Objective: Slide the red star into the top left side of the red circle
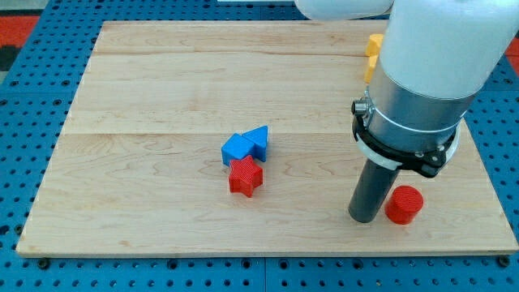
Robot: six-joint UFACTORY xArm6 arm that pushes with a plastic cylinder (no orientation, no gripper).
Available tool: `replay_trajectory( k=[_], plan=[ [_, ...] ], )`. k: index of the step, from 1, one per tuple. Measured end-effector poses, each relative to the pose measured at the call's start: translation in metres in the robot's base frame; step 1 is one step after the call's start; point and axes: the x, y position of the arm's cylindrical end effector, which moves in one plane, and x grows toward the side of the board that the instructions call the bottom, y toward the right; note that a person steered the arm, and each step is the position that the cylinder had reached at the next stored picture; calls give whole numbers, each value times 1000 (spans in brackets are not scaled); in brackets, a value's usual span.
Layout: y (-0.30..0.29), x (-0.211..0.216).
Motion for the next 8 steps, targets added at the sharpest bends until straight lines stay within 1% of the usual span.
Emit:
replay_trajectory(
  k=[1, 2, 3, 4, 7, 8],
  plan=[
    [14, 0],
    [46, 0],
    [46, 0],
    [23, 1],
    [-133, 4],
    [-174, 6]
  ],
)
